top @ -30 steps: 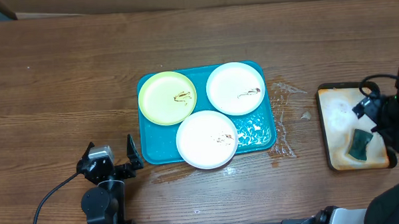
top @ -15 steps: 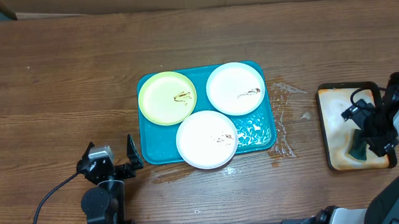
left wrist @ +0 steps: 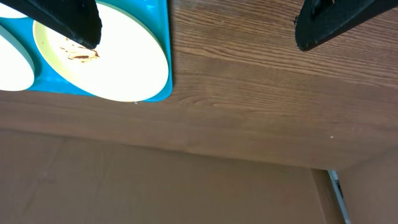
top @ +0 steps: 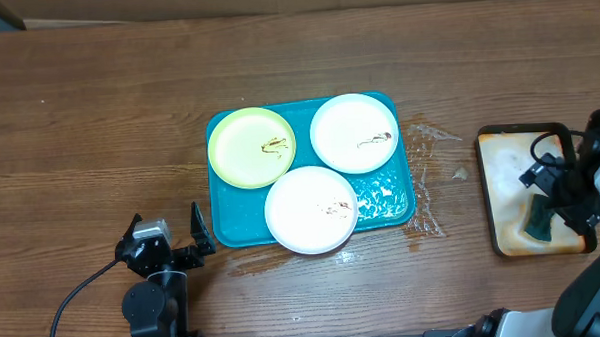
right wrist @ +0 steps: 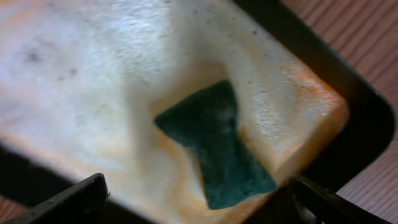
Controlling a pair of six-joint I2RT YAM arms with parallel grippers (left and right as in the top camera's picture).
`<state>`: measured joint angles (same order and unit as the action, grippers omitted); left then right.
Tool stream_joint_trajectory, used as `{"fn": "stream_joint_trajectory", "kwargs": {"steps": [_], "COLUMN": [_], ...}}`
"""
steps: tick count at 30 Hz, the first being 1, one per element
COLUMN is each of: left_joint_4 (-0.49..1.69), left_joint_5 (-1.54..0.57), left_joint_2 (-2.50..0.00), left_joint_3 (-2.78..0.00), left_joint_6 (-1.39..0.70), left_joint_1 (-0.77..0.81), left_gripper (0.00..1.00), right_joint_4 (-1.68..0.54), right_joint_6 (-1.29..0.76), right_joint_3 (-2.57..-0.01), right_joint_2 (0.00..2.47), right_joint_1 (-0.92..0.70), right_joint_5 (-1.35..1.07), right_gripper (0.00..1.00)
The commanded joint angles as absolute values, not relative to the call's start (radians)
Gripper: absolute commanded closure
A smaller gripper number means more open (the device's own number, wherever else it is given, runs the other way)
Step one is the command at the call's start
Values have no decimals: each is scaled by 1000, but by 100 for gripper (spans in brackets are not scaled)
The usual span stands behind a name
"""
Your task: Clean dirty plates on tray and stack at the side
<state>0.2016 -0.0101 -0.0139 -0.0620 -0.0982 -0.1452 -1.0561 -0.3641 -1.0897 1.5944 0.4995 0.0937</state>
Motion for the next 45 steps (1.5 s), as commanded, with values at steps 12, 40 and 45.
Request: {"fn": "stream_joint_trajectory", "kwargs": {"steps": [12, 40, 45], "left_joint_4": [202, 202, 202], "left_joint_5": [-1, 0, -1], "left_joint_2": [-4, -4, -4], "left_joint_3": [-59, -59, -59], "left_joint_6": [-86, -86, -85], "left_joint_1": [-146, -146, -146], "left_gripper": [0, 0, 0], "right_joint_4": [-968, -788, -771], "right_joint_6": [-329, -333, -333], "right_joint_3": [-1093, -1095, -1096], "right_joint_2": [1718, 1809, 1809], "right_joint_1": [543, 526, 525], "right_joint_5": [20, -94, -117], "right_gripper": [4, 88, 74]}}
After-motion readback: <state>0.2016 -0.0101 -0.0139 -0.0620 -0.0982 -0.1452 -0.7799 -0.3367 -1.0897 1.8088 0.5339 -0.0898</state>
